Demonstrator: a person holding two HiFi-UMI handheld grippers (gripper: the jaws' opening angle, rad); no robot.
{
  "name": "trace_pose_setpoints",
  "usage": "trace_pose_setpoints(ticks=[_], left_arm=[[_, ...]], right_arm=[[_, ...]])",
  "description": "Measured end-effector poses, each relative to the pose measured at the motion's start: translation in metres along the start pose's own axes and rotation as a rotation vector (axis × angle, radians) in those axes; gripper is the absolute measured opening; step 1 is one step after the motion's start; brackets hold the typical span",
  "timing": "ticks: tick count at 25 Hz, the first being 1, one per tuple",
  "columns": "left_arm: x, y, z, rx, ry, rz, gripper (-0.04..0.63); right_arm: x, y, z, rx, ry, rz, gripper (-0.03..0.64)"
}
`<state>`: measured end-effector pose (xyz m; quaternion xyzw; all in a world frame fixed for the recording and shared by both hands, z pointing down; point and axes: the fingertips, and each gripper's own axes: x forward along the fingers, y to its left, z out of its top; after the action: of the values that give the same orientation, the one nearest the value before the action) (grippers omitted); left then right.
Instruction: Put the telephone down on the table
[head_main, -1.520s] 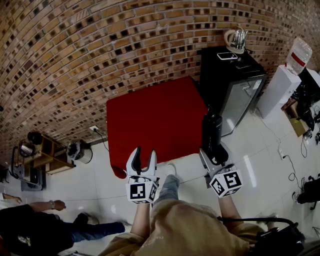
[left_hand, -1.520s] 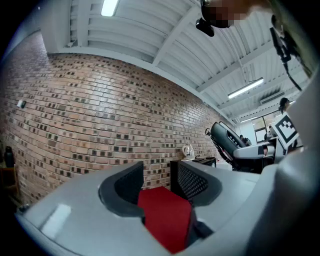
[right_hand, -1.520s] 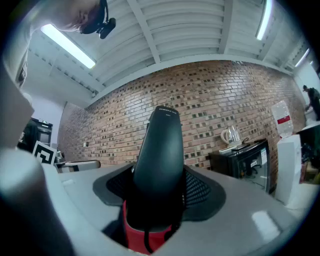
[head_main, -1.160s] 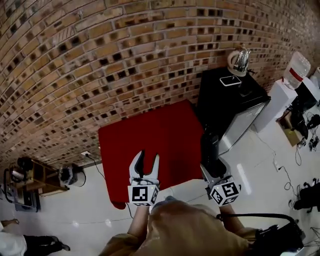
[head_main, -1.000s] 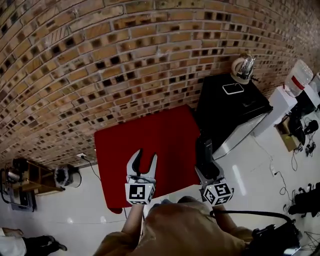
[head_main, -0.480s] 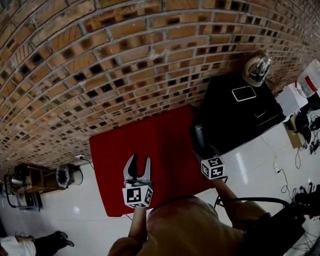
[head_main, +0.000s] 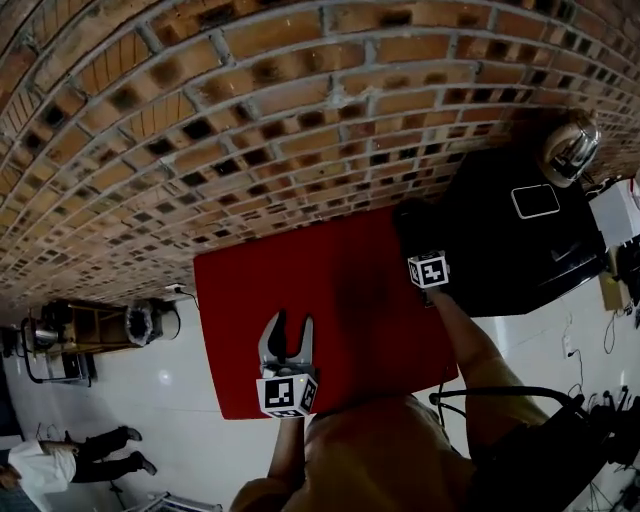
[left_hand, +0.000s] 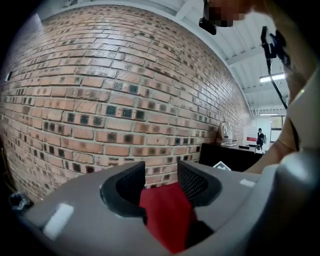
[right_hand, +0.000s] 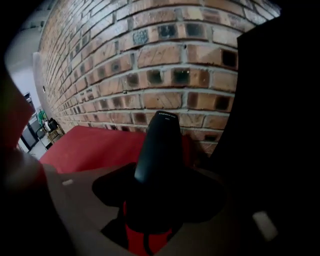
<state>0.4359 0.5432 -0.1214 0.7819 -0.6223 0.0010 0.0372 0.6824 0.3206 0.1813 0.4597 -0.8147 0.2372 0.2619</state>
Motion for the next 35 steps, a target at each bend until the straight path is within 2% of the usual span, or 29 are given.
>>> trace_pose_setpoints(ticks=[2, 6, 9, 10, 12, 15, 18, 21, 24, 27, 30, 33, 35], left_arm=[[-0.001, 0.007, -0.017, 0.017, 0.065, 0.0, 0.201], [-0.001, 0.018, -0.041, -0.011, 0.116, 0.018, 0.201], [0.011, 0.019, -0.035, -0.043, -0.004, 0.009, 0.201], [0.013, 0.019, -0.034, -0.053, -0.019, 0.006, 0.201], [0.016, 0.017, -0.037, -0.064, -0.016, 0.001, 0.201], [0.019, 0.014, -0.038, -0.066, -0.009, -0.017, 0.201], [0.023, 0.007, -0.022, -0.068, -0.02, -0.046, 0.201], [0.02, -0.001, 0.006, -0.049, -0.058, -0.067, 0.201], [0.011, -0.008, 0.035, -0.031, -0.091, -0.063, 0.201], [-0.001, -0.013, 0.065, -0.009, -0.14, -0.062, 0.201], [-0.02, -0.019, 0.1, 0.015, -0.208, -0.057, 0.201], [-0.04, -0.025, 0.131, 0.062, -0.268, -0.034, 0.201], [-0.05, -0.028, 0.142, 0.072, -0.288, -0.021, 0.201]], right_arm=[[0.025, -0.003, -0.016, 0.004, 0.047, -0.021, 0.284], [0.057, 0.0, -0.045, -0.01, 0.101, -0.052, 0.284], [0.06, 0.003, -0.043, 0.025, 0.051, -0.056, 0.29], [0.06, 0.004, -0.041, 0.024, 0.039, -0.053, 0.291], [0.056, 0.008, -0.039, 0.006, 0.024, -0.039, 0.312], [0.036, 0.019, -0.026, 0.0, -0.032, -0.003, 0.416], [-0.013, 0.038, 0.011, -0.068, -0.164, 0.023, 0.437], [-0.105, 0.076, 0.074, -0.14, -0.401, 0.068, 0.437], [-0.212, 0.112, 0.135, -0.105, -0.651, 0.11, 0.439], [-0.297, 0.139, 0.174, -0.088, -0.834, 0.121, 0.439], [-0.358, 0.161, 0.196, -0.106, -0.946, 0.113, 0.437], [-0.401, 0.183, 0.207, -0.14, -1.013, 0.106, 0.436], [-0.426, 0.193, 0.208, -0.152, -1.066, 0.109, 0.413]])
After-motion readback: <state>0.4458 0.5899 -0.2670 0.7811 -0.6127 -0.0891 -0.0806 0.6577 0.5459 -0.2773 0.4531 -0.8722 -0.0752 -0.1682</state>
